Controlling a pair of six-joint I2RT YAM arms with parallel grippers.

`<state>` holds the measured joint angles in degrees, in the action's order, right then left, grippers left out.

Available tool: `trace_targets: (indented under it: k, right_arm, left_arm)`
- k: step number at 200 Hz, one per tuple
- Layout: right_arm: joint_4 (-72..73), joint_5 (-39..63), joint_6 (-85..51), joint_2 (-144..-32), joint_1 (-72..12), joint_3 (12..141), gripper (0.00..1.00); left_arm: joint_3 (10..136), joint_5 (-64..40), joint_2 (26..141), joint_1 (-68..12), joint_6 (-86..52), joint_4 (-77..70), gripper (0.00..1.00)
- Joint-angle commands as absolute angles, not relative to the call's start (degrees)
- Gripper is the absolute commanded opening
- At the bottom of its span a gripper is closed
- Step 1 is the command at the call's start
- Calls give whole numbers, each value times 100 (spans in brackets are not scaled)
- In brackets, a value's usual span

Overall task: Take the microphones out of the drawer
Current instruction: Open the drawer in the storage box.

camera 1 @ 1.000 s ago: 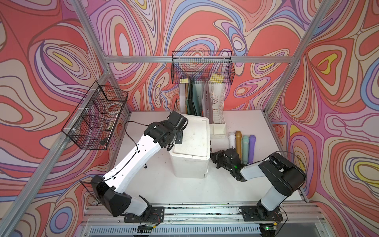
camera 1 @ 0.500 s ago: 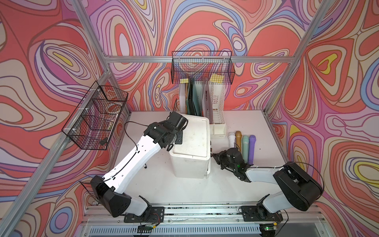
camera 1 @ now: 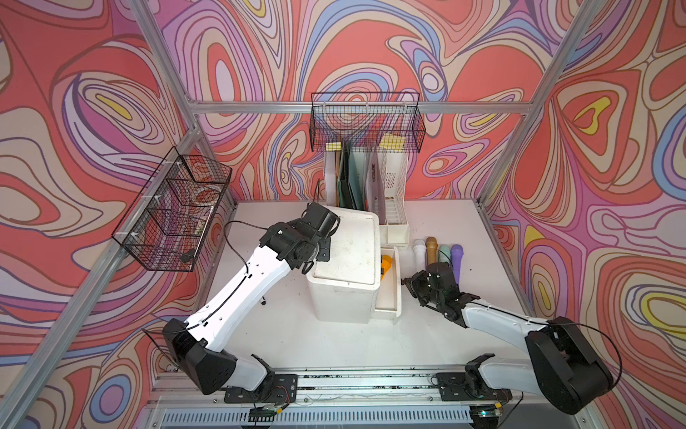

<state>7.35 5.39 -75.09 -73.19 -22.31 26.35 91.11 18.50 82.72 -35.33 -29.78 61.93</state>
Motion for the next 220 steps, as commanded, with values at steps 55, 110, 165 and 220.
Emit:
trace_targets:
  k: [55, 110, 165, 220]
  right_arm:
    - [-506, 333, -6416, -7063, -1802, 3070, 0]
    - [-990, 272, -6009, -7192, -1802, 3532, 6]
    - [-1728, 205, -5528, -7073, -1802, 4141, 35]
    - [-3008, 329, -4967, -7138, -1973, 5227, 46]
  left_arm:
    - [8956, 2355, 8367, -3507, -2719, 6717, 0]
    - [8956, 2356, 8358, -3507, -2744, 6724, 0]
    - [8949, 2322, 8385, -3507, -2777, 6698, 0]
    - [8947, 2340, 8402, -3507, -2777, 6685, 0]
